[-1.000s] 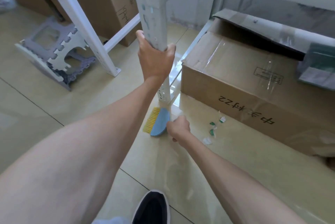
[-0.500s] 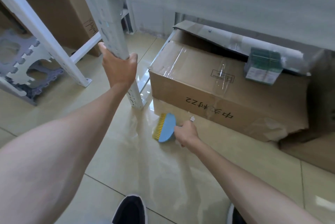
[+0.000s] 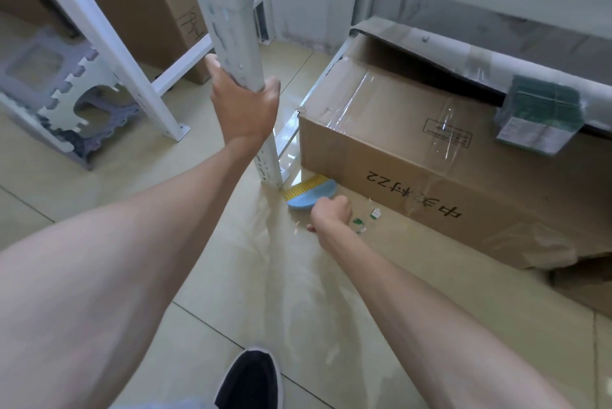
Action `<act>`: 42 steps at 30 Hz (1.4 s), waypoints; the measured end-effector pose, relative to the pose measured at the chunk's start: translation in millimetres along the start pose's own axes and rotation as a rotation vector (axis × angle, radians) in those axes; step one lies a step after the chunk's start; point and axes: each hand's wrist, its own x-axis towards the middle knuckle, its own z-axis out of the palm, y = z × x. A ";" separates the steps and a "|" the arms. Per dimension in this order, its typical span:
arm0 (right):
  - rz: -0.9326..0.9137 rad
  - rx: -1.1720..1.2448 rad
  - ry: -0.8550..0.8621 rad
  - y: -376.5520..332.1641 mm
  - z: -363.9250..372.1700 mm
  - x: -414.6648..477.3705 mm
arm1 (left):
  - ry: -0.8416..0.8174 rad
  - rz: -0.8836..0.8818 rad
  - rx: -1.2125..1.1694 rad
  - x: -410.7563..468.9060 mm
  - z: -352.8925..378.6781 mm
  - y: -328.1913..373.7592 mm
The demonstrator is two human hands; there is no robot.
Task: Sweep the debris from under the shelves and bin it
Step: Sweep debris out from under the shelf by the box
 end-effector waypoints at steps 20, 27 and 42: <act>-0.271 -0.206 -0.140 26.5 -22.1 -6.8 | -0.011 0.021 -0.011 0.3 0.9 -3.1; -0.215 -0.328 -0.156 29.5 -17.5 18.1 | -0.013 0.036 -0.016 -1.5 0.5 -1.7; -0.275 -0.474 0.072 43.1 -121.9 27.3 | -0.031 0.056 -0.001 -0.7 -0.8 1.1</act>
